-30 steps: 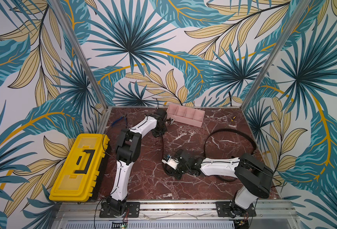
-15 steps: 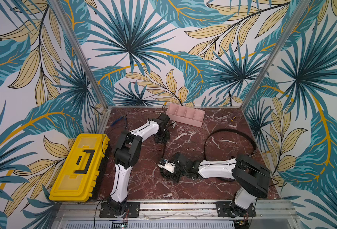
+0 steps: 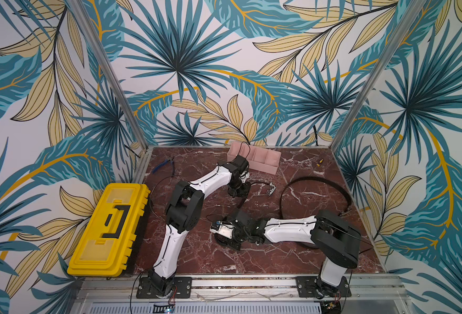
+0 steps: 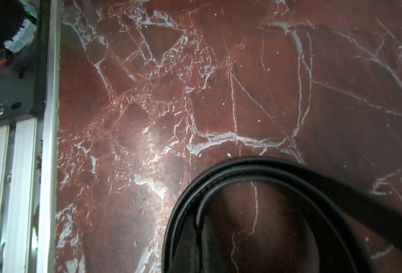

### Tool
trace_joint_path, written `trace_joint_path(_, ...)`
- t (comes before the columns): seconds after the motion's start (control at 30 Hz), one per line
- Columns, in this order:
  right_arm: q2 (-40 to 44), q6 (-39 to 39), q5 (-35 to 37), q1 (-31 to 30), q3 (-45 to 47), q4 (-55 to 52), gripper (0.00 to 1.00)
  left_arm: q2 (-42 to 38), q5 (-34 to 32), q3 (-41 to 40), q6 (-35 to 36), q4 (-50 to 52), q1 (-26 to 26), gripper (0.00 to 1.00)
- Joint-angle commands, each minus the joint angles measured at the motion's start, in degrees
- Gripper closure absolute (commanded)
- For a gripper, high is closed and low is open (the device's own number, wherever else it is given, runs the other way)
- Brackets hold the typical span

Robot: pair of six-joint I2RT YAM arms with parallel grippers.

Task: Place the belts into the storage roll
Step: Roll the belt at the center of the board.

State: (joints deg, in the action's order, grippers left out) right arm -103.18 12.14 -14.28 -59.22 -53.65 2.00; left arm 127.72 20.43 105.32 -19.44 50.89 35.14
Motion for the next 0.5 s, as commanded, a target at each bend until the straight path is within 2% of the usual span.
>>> trace_joint_path(0.0,-4.3,1.2,-0.6,-1.0,0.8,-6.9,1.00,2.5,2.6,4.4,5.6,1.2,2.1,1.00)
trace_joint_path(0.1,-5.2,1.2,-0.3,-1.0,0.0,-6.8,1.00,3.6,5.4,5.7,8.1,2.8,3.0,1.00)
trace_joint_path(0.23,-6.2,1.5,-0.2,-1.0,-0.8,-7.0,1.00,3.6,9.5,5.7,11.2,4.8,3.3,0.89)
trace_joint_path(0.33,-6.6,1.6,0.0,-0.9,-0.9,-6.9,1.00,2.7,11.2,4.9,12.4,5.1,3.0,0.78)
trace_joint_path(0.4,-6.8,1.3,0.0,-0.9,-0.8,-6.7,1.00,1.9,12.5,4.6,12.7,5.1,2.7,0.63)
trace_joint_path(0.47,-6.9,1.2,0.1,-0.9,-0.6,-6.4,1.00,1.1,13.9,4.8,13.0,5.1,2.1,0.54)
